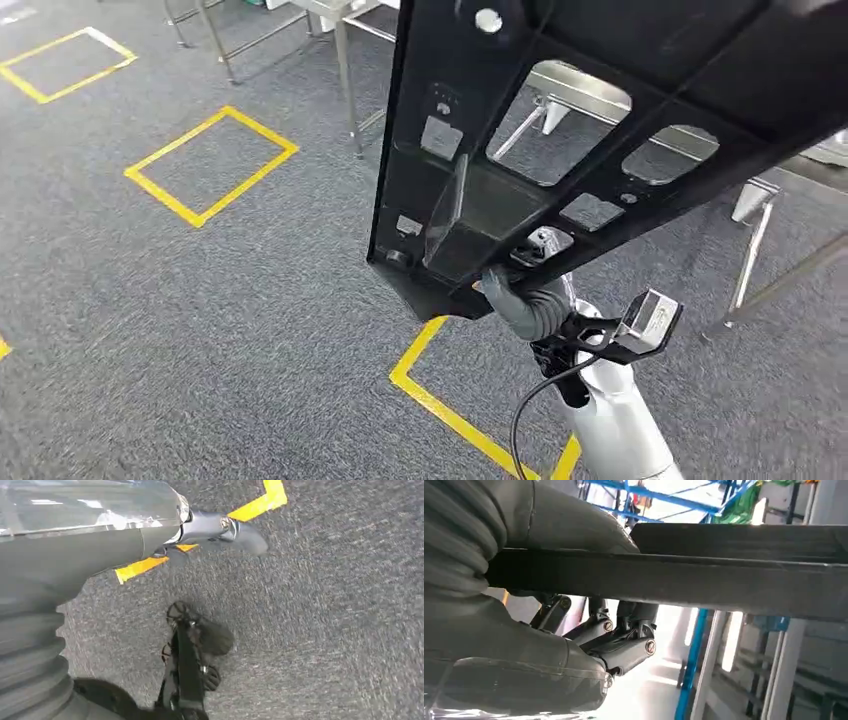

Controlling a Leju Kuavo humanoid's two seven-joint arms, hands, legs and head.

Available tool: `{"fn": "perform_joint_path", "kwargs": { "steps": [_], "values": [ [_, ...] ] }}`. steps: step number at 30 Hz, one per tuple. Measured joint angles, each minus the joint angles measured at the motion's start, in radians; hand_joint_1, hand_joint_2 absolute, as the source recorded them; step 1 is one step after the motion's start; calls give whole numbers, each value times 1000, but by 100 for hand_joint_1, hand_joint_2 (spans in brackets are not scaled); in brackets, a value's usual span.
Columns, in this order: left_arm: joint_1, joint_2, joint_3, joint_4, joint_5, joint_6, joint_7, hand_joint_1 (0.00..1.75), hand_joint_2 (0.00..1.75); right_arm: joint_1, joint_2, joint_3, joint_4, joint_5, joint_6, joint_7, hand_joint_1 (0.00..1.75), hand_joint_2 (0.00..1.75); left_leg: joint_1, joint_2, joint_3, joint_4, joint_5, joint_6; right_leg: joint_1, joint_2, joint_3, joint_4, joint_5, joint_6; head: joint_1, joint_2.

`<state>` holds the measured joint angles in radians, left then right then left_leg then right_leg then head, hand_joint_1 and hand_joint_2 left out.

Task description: Take the parts from the cabinet and place them on the table.

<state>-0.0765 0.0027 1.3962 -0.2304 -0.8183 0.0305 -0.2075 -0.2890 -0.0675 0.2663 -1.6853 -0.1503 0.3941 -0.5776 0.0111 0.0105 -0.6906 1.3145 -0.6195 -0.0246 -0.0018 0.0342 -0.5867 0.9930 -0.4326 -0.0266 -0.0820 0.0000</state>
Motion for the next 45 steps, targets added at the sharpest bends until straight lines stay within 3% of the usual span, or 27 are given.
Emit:
{"fn": "perform_joint_path", "kwargs": {
  "steps": [2, 4, 5, 6, 9, 10, 12, 14, 16, 17, 19, 20, 21, 25, 27, 28, 30, 31, 32, 34, 35, 36, 40, 41, 42, 43, 45],
  "values": [
    [-1, 0, 0, 0, 0, 0, 0, 0, 175, 4, 0, 0, 2, 0, 0, 0, 175, 175, 2, 0, 14, -44, 51, -1, -2, 27, 0, 5, -1, 2, 0, 0],
    [-4, 3, 0, 0, 0, 0, 0, 0, 175, 4, 0, 0, 3, 0, 0, 0, 175, 175, 9, -24, 96, -221, 147, -2, -5, 54, 0, 15, -6, 10, 0, 0],
    [-4, 4, 0, 0, 0, 0, 0, 0, 175, 4, 0, 0, 3, 0, 0, 0, 175, 175, 16, -76, 122, -281, 151, -1, -5, 64, -5, 22, -10, 16, 0, 0],
    [-5, 5, 0, 0, 0, -1, -1, 0, 175, 2, 0, 0, 4, -1, 0, -1, 175, 175, 13, -83, 123, -292, 145, 3, -1, 75, -13, 34, -12, 22, 0, 0],
    [-10, 6, 0, 0, 0, -4, -2, 0, 175, 3, -3, 0, 4, -2, 2, -1, 175, 175, 4, -55, 124, -288, 149, 22, -11, 101, -21, 23, -2, 44, 0, 0],
    [-13, 5, 0, 0, 0, -5, -2, 0, 175, 2, -4, 0, 3, -2, 2, -1, 175, 175, 12, -44, 126, -299, 155, 32, -7, 108, -24, 23, -1, 50, 0, 0],
    [-17, 9, 0, 0, 1, -8, -4, 0, 175, -2, -7, 0, 4, -2, 2, -2, 175, 175, 13, -21, 130, -308, 161, 40, -4, 15, -53, 87, -46, 57, 0, 0],
    [-9, 9, 0, 0, 1, -9, -5, 0, 175, -6, -7, 0, 7, -3, 2, -3, 175, 175, 9, 5, 129, -308, 159, 45, -10, -18, -127, 237, -116, 64, 0, 0],
    [-8, 10, 0, 0, 2, -10, -6, 0, 175, -4, -7, 0, 12, -3, 2, -3, 175, 175, 6, 30, 129, -307, 156, 47, -11, -27, -164, 306, -125, 65, 0, 0],
    [-8, 9, 0, 0, 2, -10, -7, 0, 175, -5, -9, 0, 15, -4, 2, -3, 175, 175, 5, 42, 130, -307, 155, 46, -11, -29, -148, 275, -97, 63, 0, 0],
    [-11, 9, 0, 0, 1, -11, -8, 0, 175, -7, -10, 0, 17, -9, 1, -8, 175, 175, 2, 62, 136, -307, 150, 43, -6, -52, -62, 114, -16, 50, 0, 0],
    [-11, 9, 0, 0, 1, -11, -8, 0, 175, -10, -10, 0, 17, -11, 1, -10, 175, 175, 0, 71, 141, -307, 148, 41, 2, -93, -19, 39, 6, 39, 0, 0],
    [-11, 8, 0, 0, 1, -11, -8, 0, 175, -16, -10, 0, 17, -11, 1, -12, 175, 175, -8, 79, 141, -305, 143, 35, 18, -127, -14, 20, -9, 29, 0, 0],
    [-15, 7, 0, 0, 2, -13, -8, 0, 175, -18, -12, 0, 19, -12, -2, -14, 175, 175, -11, 126, 154, -311, 136, 14, 12, -69, -18, 10, 1, 13, 0, 0],
    [-17, 8, -1, 0, 1, -15, -9, 0, 175, -22, -13, 0, 21, -12, -2, -16, 175, 175, -1, 41, 132, -255, 95, 8, 1, -48, -9, 0, 7, 5, 0, 0],
    [-15, 8, 0, 0, 2, -14, -8, 0, 175, -23, -12, 1, 22, -12, -2, -17, 175, 175, 1, 16, 96, -178, 54, 6, 1, -38, -9, 0, 8, 1, 0, 0],
    [-8, 10, 0, 0, 3, -14, -8, 0, 175, -20, -11, 1, 27, -11, -2, -16, 175, 175, 1, 0, 16, -20, -4, 0, 1, -9, -10, 2, 7, -1, 0, 0],
    [-5, 10, 0, 0, 3, -14, -8, 0, 175, -17, -12, 1, 29, -11, -2, -16, 175, 175, 1, 0, -3, 7, 1, -2, 1, 6, -9, 4, 7, -1, 0, 0],
    [-5, 10, 0, 0, 3, -14, -8, 0, 175, -16, -11, 1, 32, -11, -2, -16, 175, 175, 2, -1, 2, -15, 29, -2, 1, 19, -9, 6, 6, 0, 0, 0],
    [-6, 11, 0, 0, 3, -14, -8, 0, 175, -16, -12, 1, 32, -11, -2, -16, 175, 175, 5, -12, 65, -171, 125, 0, -2, 47, -8, 15, 2, 6, 0, 0],
    [-6, 11, 0, 0, 3, -14, -8, 0, 175, -16, -11, 1, 32, -11, -2, -17, 175, 175, 10, -44, 106, -261, 166, 1, -3, 60, -10, 22, -1, 11, 0, 0],
    [-7, 11, 0, 0, 3, -14, -8, 0, 175, -17, -12, 1, 32, -11, -2, -17, 175, 175, 9, -81, 116, -286, 144, 4, 2, 69, -16, 29, -5, 18, 0, 0],
    [-11, 11, 0, 0, 3, -13, -7, 0, 175, -14, -13, 1, 33, -11, -3, -17, 175, 175, 4, -42, 118, -292, 157, 31, -4, 105, -28, 23, 5, 44, 0, 0],
    [-15, 10, 0, 0, 3, -14, -8, 0, 175, -12, -14, 1, 33, -11, -5, -17, 175, 175, 11, -26, 121, -301, 163, 39, -7, 93, -28, 32, -1, 46, 0, 0],
    [-16, 11, 0, 0, 3, -15, -10, 0, 175, -15, -14, 1, 32, -11, -8, -19, 175, 175, 10, -20, 124, -305, 164, 42, 0, 37, -43, 64, -25, 53, 1, 0],
    [-13, 11, 0, 0, 3, -16, -10, 0, 175, -18, -14, 1, 33, -11, -11, -19, 175, 175, 8, -8, 123, -305, 163, 47, -2, 2, -78, 131, -65, 58, 0, 0],
    [-7, 11, 0, 0, 3, -21, -10, 0, 175, -13, -14, 1, 34, -11, -16, -20, 175, 175, 5, 16, 122, -304, 161, 50, -7, -24, -153, 282, -128, 63, 0, 0]
  ]
}}
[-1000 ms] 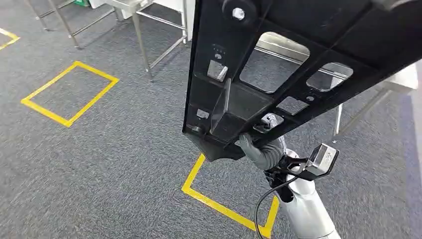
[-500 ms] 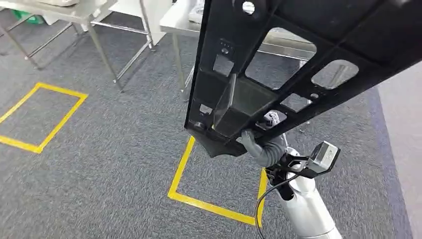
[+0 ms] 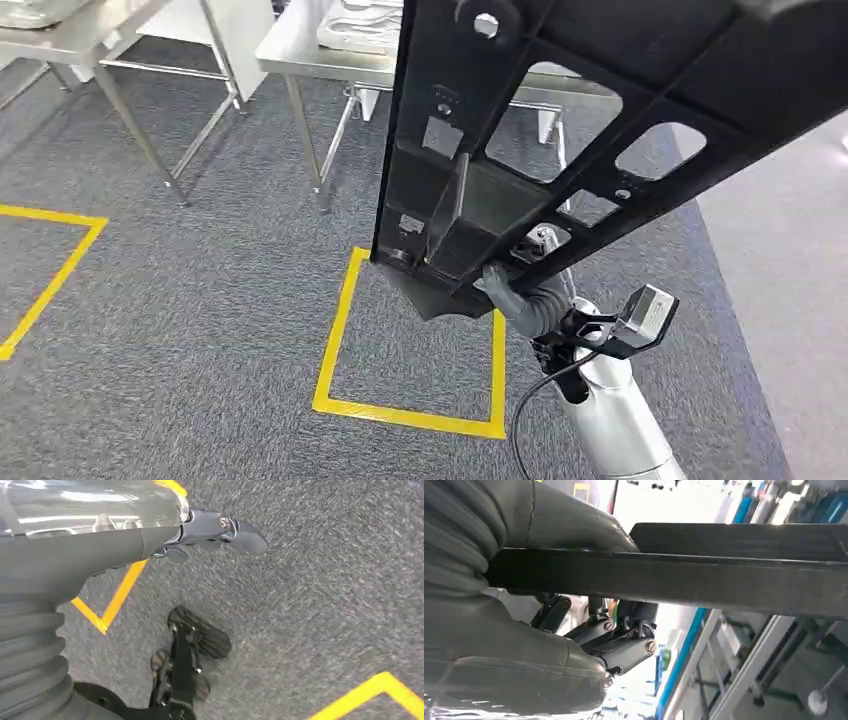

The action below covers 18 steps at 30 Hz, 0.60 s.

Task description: Take the parts from the cabinet and place them on the table.

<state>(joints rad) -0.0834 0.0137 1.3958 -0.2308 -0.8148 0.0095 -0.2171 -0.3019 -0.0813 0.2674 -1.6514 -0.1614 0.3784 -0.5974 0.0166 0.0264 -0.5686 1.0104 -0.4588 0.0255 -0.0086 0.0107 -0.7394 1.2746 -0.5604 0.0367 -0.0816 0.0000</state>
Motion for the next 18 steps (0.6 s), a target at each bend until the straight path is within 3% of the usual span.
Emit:
{"fn": "perform_joint_path", "kwargs": {
  "steps": [1, 2, 3, 5, 6, 10, 11, 12, 13, 15, 16, 17, 18],
  "values": [
    [1, 0, 0, 0, 0, -2, 0, 0, 175, 3, 0, 0, 1, 0, -1, 0, 175, 175, 0, 11, -1, 0, -1, 0, -2, -3, -22, 42, -6, 1, 0, 0],
    [0, 0, 0, 0, 0, -3, 0, 0, 175, 5, 0, 0, 2, 2, -1, 0, 175, 175, 0, 23, 0, 0, -2, -1, -4, -6, -19, 34, 12, 2, 0, 0],
    [0, 0, 0, 0, -2, -4, 0, 0, 175, 5, 0, 0, 3, 3, -2, 1, 175, 175, 0, 35, 2, 1, -4, -3, -4, -9, 8, -19, 49, 0, 0, 0],
    [-1, 0, 0, 0, -3, -6, 0, 0, 175, 3, 0, 1, 2, 4, -2, 1, 175, 175, -1, 55, 9, 1, -8, -8, -1, -39, 108, -200, 128, -12, 0, 0],
    [-1, 0, 0, 0, -3, -7, 0, 0, 175, -1, 0, 1, 2, 7, -3, 1, 175, 175, -2, 58, 12, 0, -11, -13, 7, -74, 139, -264, 122, -22, 0, 0],
    [-7, -2, 0, 0, -3, -21, 2, 0, 175, 2, 0, 2, -2, 35, -22, -2, 175, 175, -6, 82, 22, -6, -15, -38, 16, -44, 137, -264, 125, -40, 0, 0],
    [-8, -2, 0, 0, -3, -24, 2, 0, 175, 4, 0, 2, -4, 36, -22, -2, 175, 175, -7, 82, 19, -1, -21, -42, 0, -38, 146, -279, 133, -50, 0, 0],
    [-9, -2, -1, 0, -3, -24, 2, 0, 175, 5, 0, 2, -7, 37, -22, -5, 175, 175, -2, 40, 14, 21, -37, -46, 4, -34, 149, -284, 134, -53, 0, 0],
    [-7, -2, -1, 0, -3, -26, 2, 0, 175, 4, 0, 2, -8, 37, -22, -5, 175, 175, 2, 11, -12, 78, -74, -48, 3, -32, 149, -283, 135, -58, 0, 0],
    [-1, 0, 0, 0, -3, -26, 2, 0, 175, 6, 2, 3, -8, 37, -22, -6, 175, 175, 3, -14, -95, 248, -152, -53, 5, -21, 149, -283, 132, -62, 0, 0],
    [3, 0, 0, 0, -3, -26, 2, 0, 175, 8, 2, 3, -8, 37, -22, -6, 175, 175, 3, -17, -127, 307, -165, -55, 6, -14, 148, -281, 132, -63, 0, 0],
    [7, 0, 0, 0, -3, -26, 2, 0, 175, 11, 2, 3, -8, 37, -22, -6, 175, 175, 3, -17, -137, 316, -150, -56, 7, -6, 149, -279, 130, -63, 0, 0],
    [8, 0, 0, 0, -3, -26, 2, 0, 175, 12, 2, 3, -8, 37, -22, -6, 175, 175, 3, -17, -121, 269, -109, -54, 7, 1, 151, -276, 127, -62, 0, 0]
  ]
}}
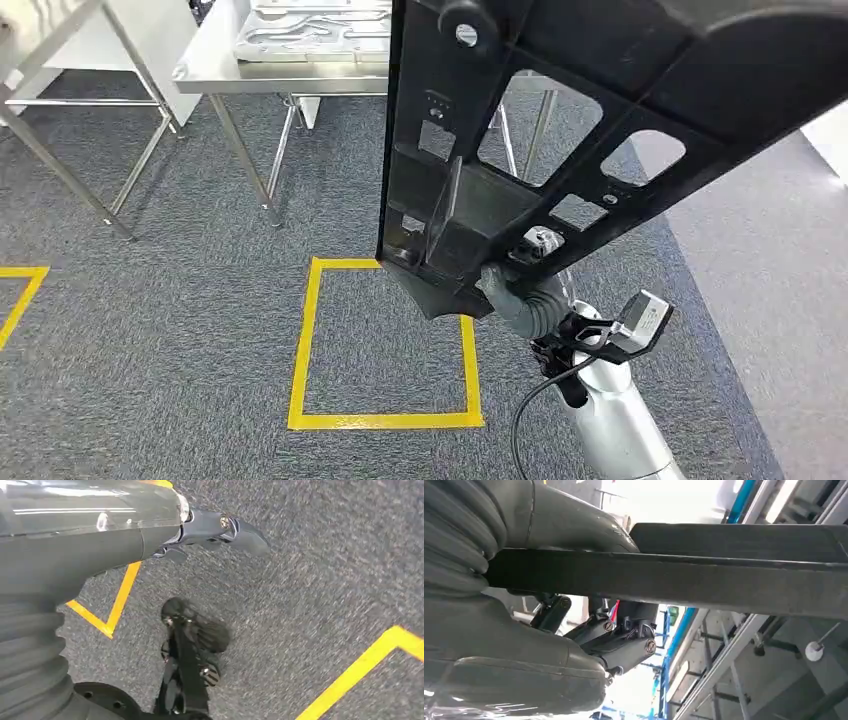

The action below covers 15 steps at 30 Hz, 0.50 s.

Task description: Take the parts from the cabinet and place them on the table.

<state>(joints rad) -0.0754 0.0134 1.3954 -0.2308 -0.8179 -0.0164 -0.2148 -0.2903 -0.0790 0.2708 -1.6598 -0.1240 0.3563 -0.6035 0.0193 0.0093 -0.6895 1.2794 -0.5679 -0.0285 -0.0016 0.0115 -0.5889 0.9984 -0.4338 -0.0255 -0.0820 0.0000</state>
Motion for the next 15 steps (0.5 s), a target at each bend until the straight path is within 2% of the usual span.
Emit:
{"fn": "perform_joint_path", "kwargs": {
  "steps": [2, 3, 4, 6, 7, 8, 9, 10, 12, 13, 14, 15],
  "values": [
    [-2, 0, 0, 0, 0, 1, 1, 0, 175, 0, 0, 0, 0, 0, 0, -3, 175, 175, 0, -1, 76, -173, 100, 6, 0, 9, 5, 7, -8, 4, 0, 0],
    [-1, 1, 0, 0, 0, 2, 1, 0, 175, 0, 0, 0, 0, 1, 0, -4, 175, 175, 0, -6, 107, -247, 118, 13, -1, 11, 6, 11, -14, 8, 0, 0],
    [-4, 1, 0, 0, 0, 3, 2, 0, 175, 0, 0, 0, 0, 2, 0, -6, 175, 175, -8, -7, 116, -266, 97, 19, 8, 15, 4, 18, -21, 17, 0, 0],
    [-4, 1, 0, 0, 0, 5, 4, 0, 175, 1, 1, 0, 0, 6, 1, -7, 175, 175, -9, -6, 115, -270, 96, 35, 2, 18, 10, 16, -12, 30, 0, 0],
    [-2, 1, 0, 0, 0, 6, 4, 0, 175, 1, 1, 0, 1, 7, 2, -8, 175, 175, -8, -5, 118, -274, 95, 42, 5, 19, 10, 26, -7, 36, 0, 0],
    [-3, 1, 0, 0, 0, 6, 4, 0, 175, 0, 1, 0, 1, 8, 2, -8, 175, 175, -4, -5, 135, -275, 99, 50, 4, 18, 6, 27, -13, 40, 0, 0],
    [-4, 1, 0, 0, 0, 5, 3, 0, 175, 1, 1, 0, 1, 9, 2, -8, 175, 175, -3, -3, 139, -277, 98, 53, -1, 8, 4, 46, -26, 45, 0, 0],
    [-4, 1, 0, 0, 0, 5, 3, 0, 175, -4, 1, 0, 1, 10, 2, -10, 175, 175, -2, -3, 143, -277, 95, 57, -1, 2, -23, 94, -51, 52, 0, 0],
    [-3, 1, 0, 0, -4, 5, 2, 0, 175, -3, 1, 0, 2, 10, 2, -16, 175, 175, -2, -3, 149, -277, 88, 58, -7, 0, -119, 250, -109, 60, 0, 0],
    [-2, 1, 0, 0, -6, 5, 2, 0, 175, 1, 0, 0, 4, 10, 2, -18, 175, 175, -2, -3, 152, -276, 82, 57, -9, 0, -161, 308, -124, 62, 0, 0],
    [-1, 1, 0, 0, -6, 5, 2, 0, 175, 4, 0, 0, 6, 10, 2, -19, 175, 175, -2, -3, 159, -276, 76, 55, -12, -1, -186, 326, -117, 65, 0, 0],
    [-1, 1, 0, 0, -6, 5, 1, 0, 175, 7, 0, 0, 8, 10, 2, -21, 175, 175, -2, -3, 169, -276, 68, 54, -13, -3, -184, 299, -94, 64, 0, 0]
  ]
}}
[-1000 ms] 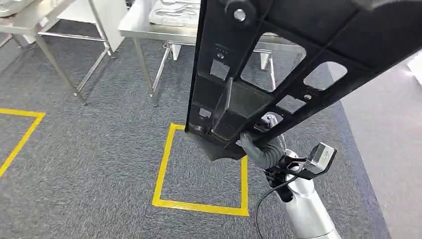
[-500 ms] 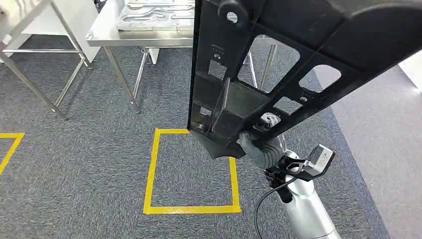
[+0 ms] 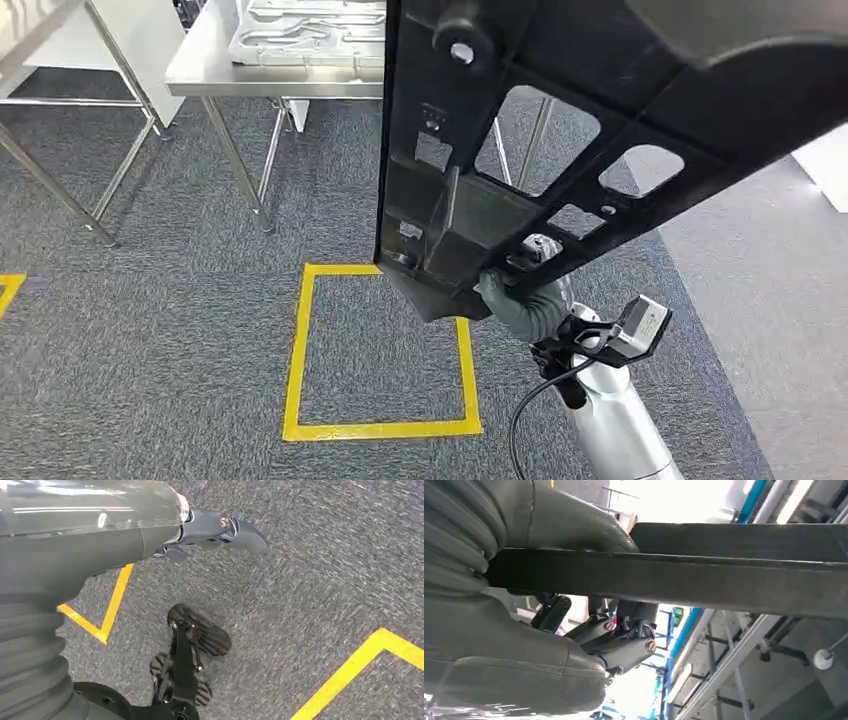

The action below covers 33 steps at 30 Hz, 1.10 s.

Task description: Take the parts from the cabinet and place them on the table.

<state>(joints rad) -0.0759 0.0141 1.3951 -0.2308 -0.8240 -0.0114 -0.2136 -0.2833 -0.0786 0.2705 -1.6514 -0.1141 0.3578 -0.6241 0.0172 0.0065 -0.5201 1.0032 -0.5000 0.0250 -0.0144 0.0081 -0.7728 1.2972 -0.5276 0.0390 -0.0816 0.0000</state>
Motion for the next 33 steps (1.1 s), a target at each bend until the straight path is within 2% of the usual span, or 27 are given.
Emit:
{"fn": "perform_joint_path", "kwargs": {
  "steps": [1, 2, 3, 4, 5, 6, 8, 10, 11, 12, 13, 14, 15, 16, 17, 18, 19, 20, 21, 22, 23, 24, 25, 26, 27, 31, 33],
  "values": [
    [0, 0, 0, 0, 0, 0, 0, 0, 175, 1, 0, 0, 0, 1, 0, -1, 175, 175, 0, 0, 14, 0, -10, -3, 0, -3, 22, -66, 41, -3, 0, 0],
    [0, 0, 0, 0, 0, 0, -1, 0, 175, 0, 0, 0, 0, 2, 0, -3, 175, 175, 0, 0, 30, 0, -20, -6, 0, -6, 57, -155, 95, -5, 0, 0],
    [0, 0, 0, 0, 0, 0, -2, 0, 175, 1, 0, -1, 0, 2, 0, -6, 175, 175, 0, 1, 34, -2, -32, -10, 2, -15, 89, -243, 157, -12, 0, 0],
    [-2, 0, 0, 0, 0, 0, -2, 0, 175, 1, 0, -2, 1, 3, 0, -8, 175, 175, -3, 3, 53, 3, -41, -16, 9, -21, 90, -269, 151, -18, 0, 0],
    [-2, 0, 0, 0, 0, 0, -3, 0, 175, 1, 0, -2, 2, 5, 1, -7, 175, 175, -4, 4, 52, -5, -46, -23, 14, -20, 92, -271, 133, -29, 1, 0],
    [-3, 0, -1, 0, 0, -1, -3, 0, 175, 2, 0, -2, 1, 6, 2, -8, 175, 175, -4, 5, 55, -16, -52, -31, 16, -18, 98, -271, 141, -35, 1, 0],
    [-3, 0, -2, 0, 0, -1, -3, 0, 175, 1, -1, -2, -1, 6, 2, -9, 175, 175, -5, 6, 61, 22, -25, -45, 14, -10, 118, -280, 128, -53, 1, 0],
    [-8, 0, -2, 0, 0, -2, -4, 0, 175, -1, 0, -2, -2, 6, 3, -10, 175, 175, 0, 2, -13, 152, 13, -53, 9, -8, 151, -291, 112, -66, 1, 0],
    [-10, 0, -2, 0, 0, -2, -4, 0, 175, -3, 0, -2, -2, 6, 3, -10, 175, 175, 1, 2, -68, 229, 7, -54, 10, -8, 162, -291, 102, -71, 1, 0],
    [-8, 0, -2, 0, 0, -2, -3, 0, 175, -3, 0, -2, -1, 5, 3, -10, 175, 175, 1, 2, -116, 284, -28, -54, 11, -6, 174, -291, 91, -72, 1, 0],
    [-5, 0, -2, 0, 1, -2, -4, 0, 175, -2, 0, -2, 0, 6, 4, -10, 175, 175, 0, 2, -160, 322, -90, -53, 12, -3, 188, -291, 77, -74, 1, 0],
    [0, 0, -2, 0, 1, -2, -3, 0, 175, -2, 0, -2, 2, 6, 4, -10, 175, 175, 0, 2, -188, 330, -138, -54, 14, 1, 204, -291, 65, -74, 1, 0],
    [2, 0, -2, 0, 2, -2, -3, 0, 175, -2, 0, -2, 3, 6, 4, -10, 175, 175, -1, 2, -201, 312, -160, -52, 15, 5, 220, -291, 53, -74, 1, 0],
    [3, 0, -2, 0, 2, -2, -3, 0, 175, -2, 0, -2, 3, 6, 4, -10, 175, 175, -1, 2, -201, 270, -156, -47, 17, 7, 238, -291, 39, -74, 1, 0],
    [4, 0, -2, 0, 3, -2, -3, 0, 175, -2, 0, -2, 3, 6, 4, -10, 175, 175, -2, 1, -192, 208, -115, -40, 20, 8, 257, -291, 26, -73, 1, 0],
    [4, 0, -2, 0, 3, -2, -4, 0, 175, -2, 0, -2, 4, 6, 4, -10, 175, 175, -7, 1, -178, 130, -34, -34, 22, 7, 274, -291, 11, -72, 1, 0],
    [7, 3, -2, 0, 3, -2, -4, 0, 175, -3, 0, -2, 6, 6, 4, -10, 175, 175, -13, 1, -170, 53, 89, -23, 23, 8, 284, -289, -2, -69, 1, 0],
    [9, 3, -2, 0, 3, -2, -3, 0, 175, -2, 0, -2, 8, 6, 5, -10, 175, 175, -16, -4, -166, 38, 110, -21, 27, 17, 295, -285, -17, -62, 1, 0],
    [10, 3, -2, 0, 3, -1, -3, 0, 175, -3, 1, -2, 8, 6, 5, -9, 175, 175, -19, -4, -153, 39, 104, -18, 26, 16, 304, -293, -33, -55, 1, 0],
    [8, 4, -2, 0, 3, -1, -4, 0, 175, -3, 0, -2, 7, 6, 4, -9, 175, 175, -16, -7, -143, 29, 98, -9, 26, 16, 321, -277, -21, -49, 1, 0],
    [6, 4, -2, 0, 3, -1, -4, 0, 175, -6, 0, -2, 7, 6, 4, -9, 175, 175, -16, -7, -131, 27, 91, -2, 27, 16, 310, -255, -3, -44, 1, 0],
    [3, 4, -2, 0, 3, -2, -4, 0, 175, -11, 0, -2, 6, 6, 4, -9, 175, 175, -11, -9, -112, 22, 90, 3, 27, 13, 282, -196, 14, -38, 1, 0],
    [1, 4, -2, 0, 3, -2, -4, 0, 175, -13, 0, -2, 5, 6, 4, -9, 175, 175, -11, -7, -96, 21, 79, 11, 24, 6, 237, -120, 41, -31, 0, 0],
    [1, 4, -2, 0, 3, -2, -4, 0, 175, -13, 0, -2, 6, 6, 5, -9, 175, 175, -10, -7, -86, 19, 67, 14, 21, 4, 189, -59, 36, -26, 1, 0],
    [1, 4, -2, 0, 3, -2, -4, 0, 175, -13, 0, -2, 6, 6, 4, -10, 175, 175, -10, -8, -82, 19, 64, 14, 20, 4, 174, -42, 28, -24, 1, 0],
    [1, 4, -2, 0, 3, -2, -4, 0, 175, -13, 0, -2, 6, 6, 4, -10, 175, 175, -10, -8, -79, 19, 60, 14, 19, 4, 160, -27, 19, -22, 1, 0],
    [2, 4, -2, 0, 3, -2, -4, 0, 175, -12, 0, -2, 7, 6, 4, -10, 175, 175, -10, -9, -67, 19, 47, 14, 14, 3, 112, 15, -34, -19, 1, 0]
  ]
}}
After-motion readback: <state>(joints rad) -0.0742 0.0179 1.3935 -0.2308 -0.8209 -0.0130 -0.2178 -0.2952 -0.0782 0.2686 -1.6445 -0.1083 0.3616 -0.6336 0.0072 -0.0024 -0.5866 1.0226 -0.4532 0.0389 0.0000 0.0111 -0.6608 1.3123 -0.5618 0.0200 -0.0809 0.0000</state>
